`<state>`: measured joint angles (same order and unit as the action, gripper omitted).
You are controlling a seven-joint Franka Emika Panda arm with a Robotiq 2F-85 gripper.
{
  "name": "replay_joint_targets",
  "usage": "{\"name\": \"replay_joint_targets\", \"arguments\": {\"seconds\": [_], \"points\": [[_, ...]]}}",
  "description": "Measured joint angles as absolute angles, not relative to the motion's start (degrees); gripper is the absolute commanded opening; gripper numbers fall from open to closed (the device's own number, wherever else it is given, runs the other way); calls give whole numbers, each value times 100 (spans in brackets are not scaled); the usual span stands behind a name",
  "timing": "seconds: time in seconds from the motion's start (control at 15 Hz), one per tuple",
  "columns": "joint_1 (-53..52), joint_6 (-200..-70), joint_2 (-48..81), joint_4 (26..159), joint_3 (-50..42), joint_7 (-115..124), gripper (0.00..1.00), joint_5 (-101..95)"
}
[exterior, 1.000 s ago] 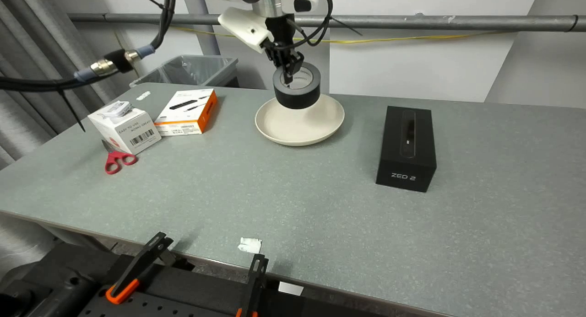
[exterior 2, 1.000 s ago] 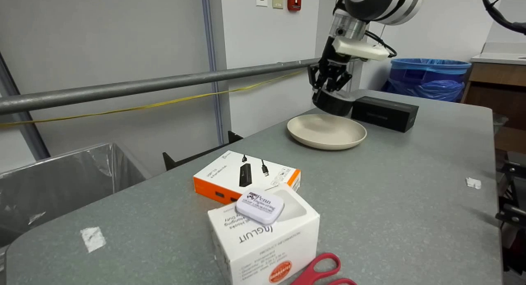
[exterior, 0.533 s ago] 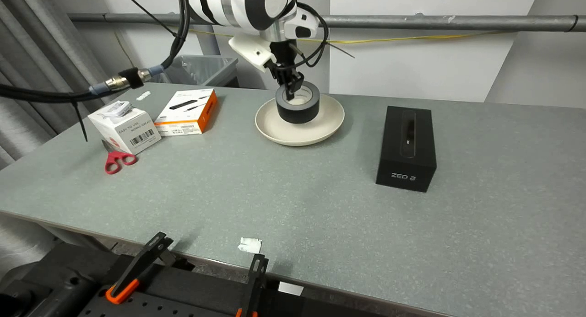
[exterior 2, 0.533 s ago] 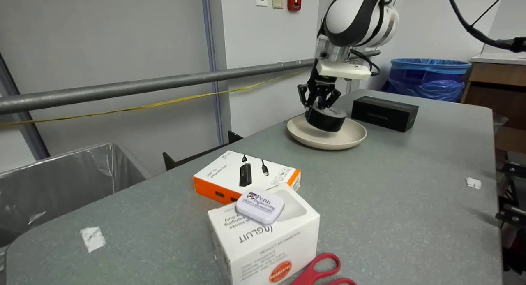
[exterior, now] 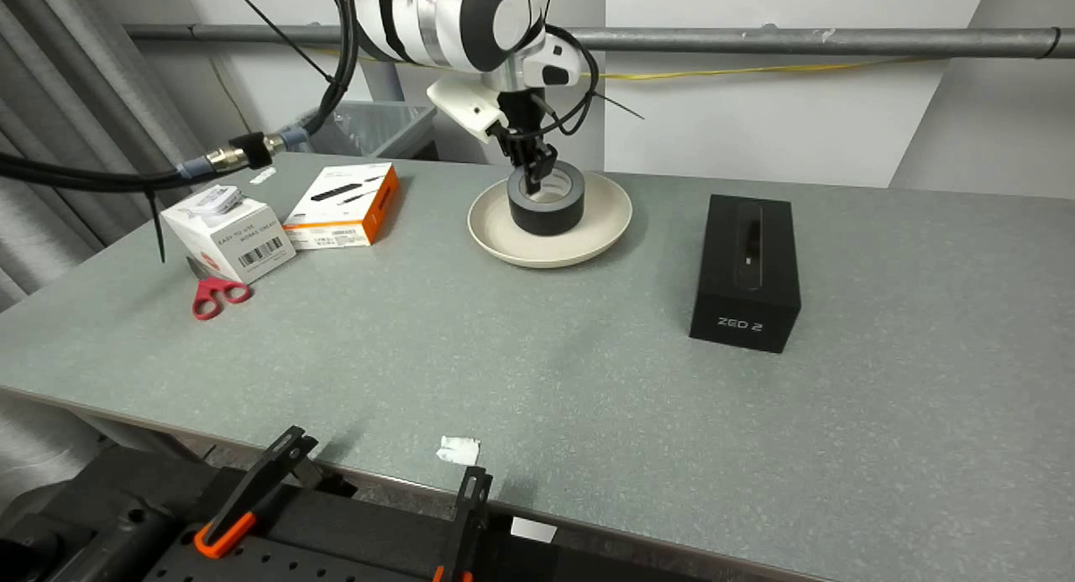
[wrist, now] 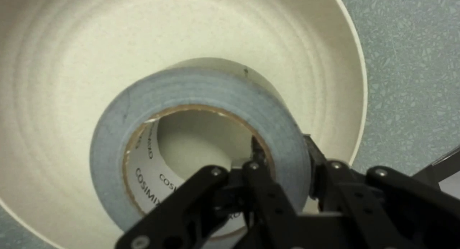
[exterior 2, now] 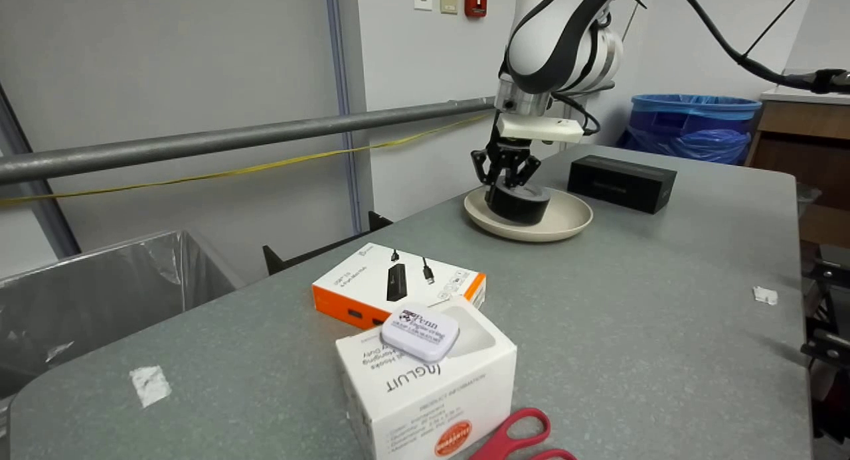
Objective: Put the black masking tape on the white plate
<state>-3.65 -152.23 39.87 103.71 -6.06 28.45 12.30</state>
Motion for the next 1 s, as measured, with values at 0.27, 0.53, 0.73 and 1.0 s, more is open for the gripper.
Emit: {"name": "replay_joint_targets", "arguments": {"seconds": [0.27, 0.53, 0.73, 1.0], "points": [[-370, -15063, 4051, 10185, -636, 2888, 78, 1230], [-371, -15004, 4051, 10062, -649, 2927, 100, 1230], [-371, -14963, 4051, 9995, -648, 2945, 100, 1232], [-371, -14898, 4050, 9977, -648, 2944, 100, 1233]]}}
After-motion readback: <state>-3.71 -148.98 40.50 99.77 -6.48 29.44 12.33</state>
